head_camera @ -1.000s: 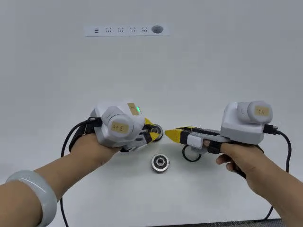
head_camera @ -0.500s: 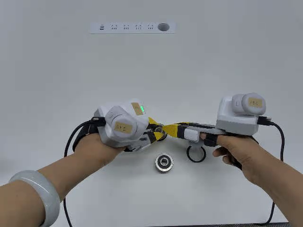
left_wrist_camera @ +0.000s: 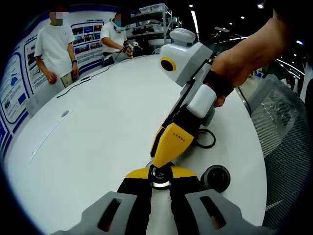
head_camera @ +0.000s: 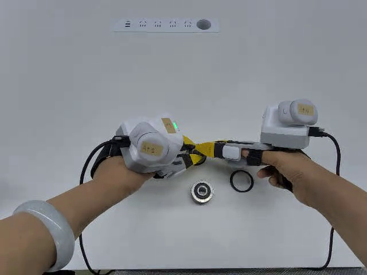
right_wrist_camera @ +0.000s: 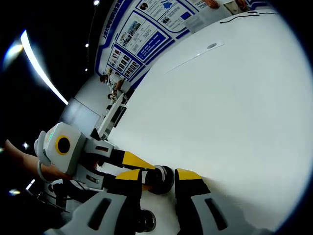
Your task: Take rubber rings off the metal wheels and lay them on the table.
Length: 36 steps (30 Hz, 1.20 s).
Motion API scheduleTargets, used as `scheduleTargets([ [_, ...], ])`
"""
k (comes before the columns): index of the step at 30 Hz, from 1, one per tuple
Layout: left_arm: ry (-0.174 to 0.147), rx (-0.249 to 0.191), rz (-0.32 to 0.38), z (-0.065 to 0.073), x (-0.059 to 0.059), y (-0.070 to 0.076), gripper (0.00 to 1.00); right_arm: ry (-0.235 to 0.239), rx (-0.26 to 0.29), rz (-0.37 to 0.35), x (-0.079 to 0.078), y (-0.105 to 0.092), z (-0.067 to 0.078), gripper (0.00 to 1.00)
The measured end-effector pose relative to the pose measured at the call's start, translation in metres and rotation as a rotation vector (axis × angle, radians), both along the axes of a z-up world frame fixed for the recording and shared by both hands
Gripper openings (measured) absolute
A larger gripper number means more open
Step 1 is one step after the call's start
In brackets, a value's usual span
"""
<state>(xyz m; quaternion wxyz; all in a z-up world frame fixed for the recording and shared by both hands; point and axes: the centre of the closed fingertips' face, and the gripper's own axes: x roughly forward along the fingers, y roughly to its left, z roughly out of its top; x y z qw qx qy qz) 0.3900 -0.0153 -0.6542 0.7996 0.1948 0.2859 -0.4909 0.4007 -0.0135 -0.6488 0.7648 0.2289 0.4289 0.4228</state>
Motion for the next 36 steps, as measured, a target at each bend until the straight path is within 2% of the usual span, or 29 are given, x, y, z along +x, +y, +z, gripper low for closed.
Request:
scheduleTargets([
  [4, 0.002, -0.003, 0.0, 0.0, 0.0, 0.0, 0.13, 0.026, 0.005, 0.026, -0.003, 0.003, -0.002, 0.28],
  [12, 0.003, -0.009, -0.001, 0.0, 0.0, 0.0, 0.13, 0.048, -0.002, 0.089, -0.008, 0.006, -0.004, 0.28],
  [17, 0.004, -0.012, -0.002, 0.0, 0.0, 0.0, 0.13, 0.06, 0.001, 0.103, -0.008, 0.007, -0.003, 0.28],
  [25, 0.003, -0.014, 0.0, 0.001, 0.0, 0.0, 0.13, 0.111, 0.015, 0.102, -0.01, 0.004, -0.003, 0.26],
  [36, 0.003, -0.014, 0.0, 0.001, 0.0, 0.001, 0.13, 0.108, 0.017, 0.11, -0.014, 0.001, 0.0, 0.26],
])
